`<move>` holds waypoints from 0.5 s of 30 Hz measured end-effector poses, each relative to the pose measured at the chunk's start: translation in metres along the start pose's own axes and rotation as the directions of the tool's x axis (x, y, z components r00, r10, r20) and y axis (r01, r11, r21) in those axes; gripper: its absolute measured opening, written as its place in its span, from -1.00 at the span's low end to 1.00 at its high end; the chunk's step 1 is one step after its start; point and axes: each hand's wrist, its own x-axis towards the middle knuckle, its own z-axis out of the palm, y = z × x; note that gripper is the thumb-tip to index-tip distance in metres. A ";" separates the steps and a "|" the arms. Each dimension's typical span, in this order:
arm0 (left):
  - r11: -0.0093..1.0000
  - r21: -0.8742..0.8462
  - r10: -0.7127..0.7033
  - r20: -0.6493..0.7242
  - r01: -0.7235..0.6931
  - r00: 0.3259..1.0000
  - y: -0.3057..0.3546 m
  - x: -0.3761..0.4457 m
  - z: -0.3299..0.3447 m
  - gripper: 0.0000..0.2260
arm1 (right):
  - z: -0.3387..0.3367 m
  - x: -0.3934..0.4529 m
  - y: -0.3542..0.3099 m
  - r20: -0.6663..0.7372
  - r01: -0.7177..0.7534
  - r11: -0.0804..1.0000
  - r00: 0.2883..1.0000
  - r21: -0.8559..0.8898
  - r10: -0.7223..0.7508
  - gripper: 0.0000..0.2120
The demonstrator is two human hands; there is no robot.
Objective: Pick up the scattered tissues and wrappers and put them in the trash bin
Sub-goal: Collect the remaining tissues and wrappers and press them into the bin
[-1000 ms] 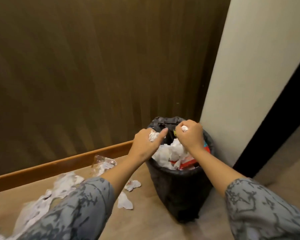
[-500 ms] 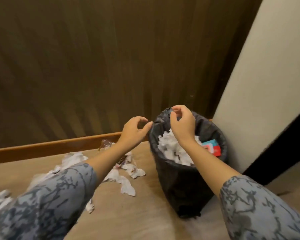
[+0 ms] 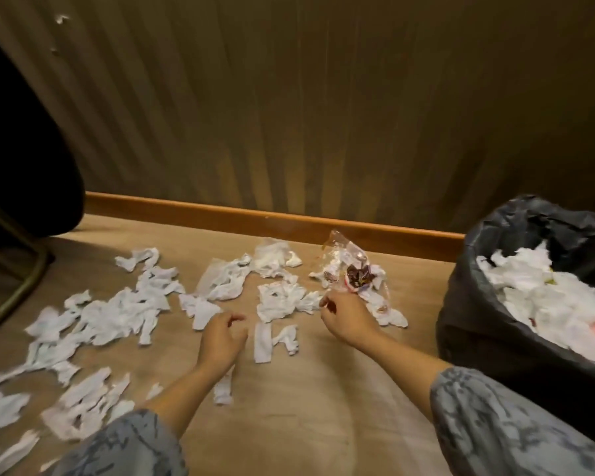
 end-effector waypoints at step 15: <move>0.973 -0.059 0.221 -0.047 -0.223 0.974 -0.040 -0.003 0.062 -0.67 | 0.104 -0.005 0.029 0.079 0.157 0.987 0.984 0.040 -0.160 -0.89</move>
